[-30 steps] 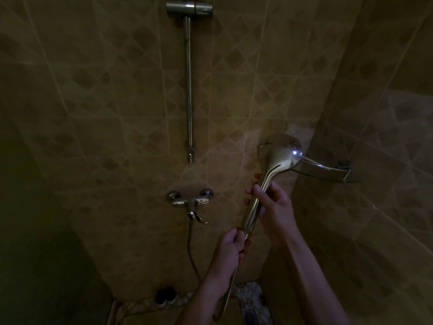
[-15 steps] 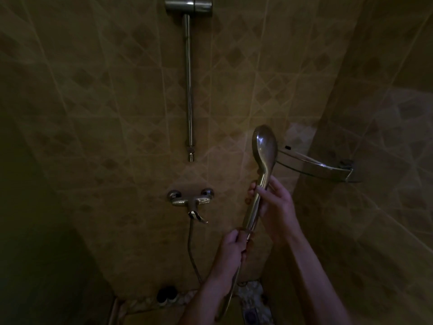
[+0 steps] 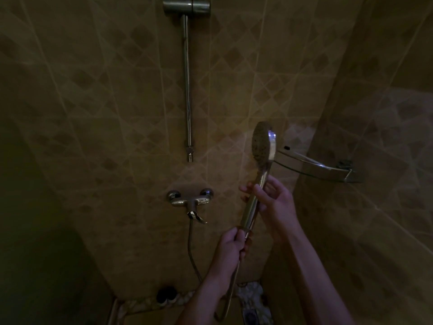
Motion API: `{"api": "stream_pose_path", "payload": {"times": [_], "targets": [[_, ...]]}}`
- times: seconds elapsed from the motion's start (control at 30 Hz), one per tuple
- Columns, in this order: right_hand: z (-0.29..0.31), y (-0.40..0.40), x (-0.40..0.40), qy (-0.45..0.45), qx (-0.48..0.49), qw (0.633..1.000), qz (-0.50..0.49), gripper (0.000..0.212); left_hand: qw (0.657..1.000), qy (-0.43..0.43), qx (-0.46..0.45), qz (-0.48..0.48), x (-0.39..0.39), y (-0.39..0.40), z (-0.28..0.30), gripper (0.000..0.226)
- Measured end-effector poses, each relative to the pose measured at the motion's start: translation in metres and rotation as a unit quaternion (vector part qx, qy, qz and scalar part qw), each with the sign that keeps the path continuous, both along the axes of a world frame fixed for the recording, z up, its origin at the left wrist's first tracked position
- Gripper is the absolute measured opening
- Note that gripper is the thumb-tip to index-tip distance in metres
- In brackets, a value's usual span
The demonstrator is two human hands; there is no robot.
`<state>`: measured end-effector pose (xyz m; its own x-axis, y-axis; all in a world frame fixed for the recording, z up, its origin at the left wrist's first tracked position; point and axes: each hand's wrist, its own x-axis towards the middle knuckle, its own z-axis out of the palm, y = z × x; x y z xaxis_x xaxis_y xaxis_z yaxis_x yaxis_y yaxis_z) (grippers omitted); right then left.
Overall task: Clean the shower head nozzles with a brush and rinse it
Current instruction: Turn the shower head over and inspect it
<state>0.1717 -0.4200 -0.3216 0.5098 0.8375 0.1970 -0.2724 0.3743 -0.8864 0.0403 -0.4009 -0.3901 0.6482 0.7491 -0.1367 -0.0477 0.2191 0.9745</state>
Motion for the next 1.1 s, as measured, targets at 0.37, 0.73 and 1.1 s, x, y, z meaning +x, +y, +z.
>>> {"api": "stream_pose_path", "payload": {"times": [0.37, 0.73, 1.1], "targets": [[-0.002, 0.006, -0.001, -0.006, -0.019, 1.0, -0.008, 0.043, 1.0, 0.004, 0.002, 0.003, 0.003, -0.002, -0.001, 0.026], [0.006, 0.004, 0.007, 0.008, 0.016, 1.0, 0.002, 0.024, 1.0, -0.013, -0.003, 0.004, 0.006, -0.001, 0.003, 0.024], [0.022, -0.005, 0.026, 0.038, 0.056, 0.998, -0.011, 0.016, 0.995, -0.07, 0.048, 0.044, 0.005, 0.023, 0.005, 0.017]]}}
